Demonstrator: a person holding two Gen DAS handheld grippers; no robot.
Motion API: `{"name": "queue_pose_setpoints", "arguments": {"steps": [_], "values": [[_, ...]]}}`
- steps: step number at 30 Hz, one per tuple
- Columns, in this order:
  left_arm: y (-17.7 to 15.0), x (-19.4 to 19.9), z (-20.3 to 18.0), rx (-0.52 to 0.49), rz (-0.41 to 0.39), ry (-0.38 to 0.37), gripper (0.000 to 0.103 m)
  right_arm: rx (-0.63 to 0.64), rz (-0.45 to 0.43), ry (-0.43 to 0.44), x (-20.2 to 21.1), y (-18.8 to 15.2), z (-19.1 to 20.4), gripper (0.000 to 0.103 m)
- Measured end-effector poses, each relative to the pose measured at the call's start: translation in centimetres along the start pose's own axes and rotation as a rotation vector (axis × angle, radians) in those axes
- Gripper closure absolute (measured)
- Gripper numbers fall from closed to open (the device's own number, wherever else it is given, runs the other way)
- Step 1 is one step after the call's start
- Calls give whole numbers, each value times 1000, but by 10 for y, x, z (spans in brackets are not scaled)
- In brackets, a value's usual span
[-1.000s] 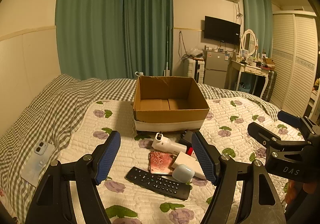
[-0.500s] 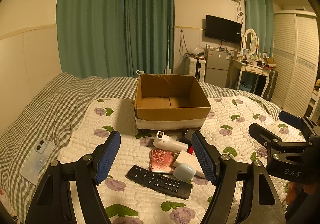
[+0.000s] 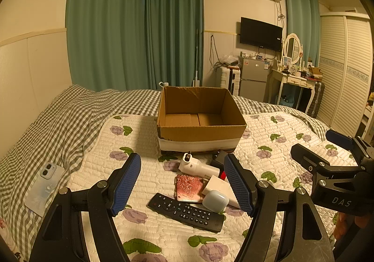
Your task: Organize rigid objects
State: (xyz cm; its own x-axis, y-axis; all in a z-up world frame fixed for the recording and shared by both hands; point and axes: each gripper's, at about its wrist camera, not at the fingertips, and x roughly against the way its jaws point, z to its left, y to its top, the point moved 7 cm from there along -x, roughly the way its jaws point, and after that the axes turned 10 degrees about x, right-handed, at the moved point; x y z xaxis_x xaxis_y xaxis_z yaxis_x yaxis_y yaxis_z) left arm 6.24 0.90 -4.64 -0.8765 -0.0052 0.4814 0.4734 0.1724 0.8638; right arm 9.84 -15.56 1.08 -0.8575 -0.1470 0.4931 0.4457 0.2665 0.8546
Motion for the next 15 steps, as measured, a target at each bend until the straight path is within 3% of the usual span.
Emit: {"name": "queue_pose_setpoints", "arguments": {"steps": [15], "values": [[0,0,0,0,1,2,27,7,3,3,0,1,1,0]]}}
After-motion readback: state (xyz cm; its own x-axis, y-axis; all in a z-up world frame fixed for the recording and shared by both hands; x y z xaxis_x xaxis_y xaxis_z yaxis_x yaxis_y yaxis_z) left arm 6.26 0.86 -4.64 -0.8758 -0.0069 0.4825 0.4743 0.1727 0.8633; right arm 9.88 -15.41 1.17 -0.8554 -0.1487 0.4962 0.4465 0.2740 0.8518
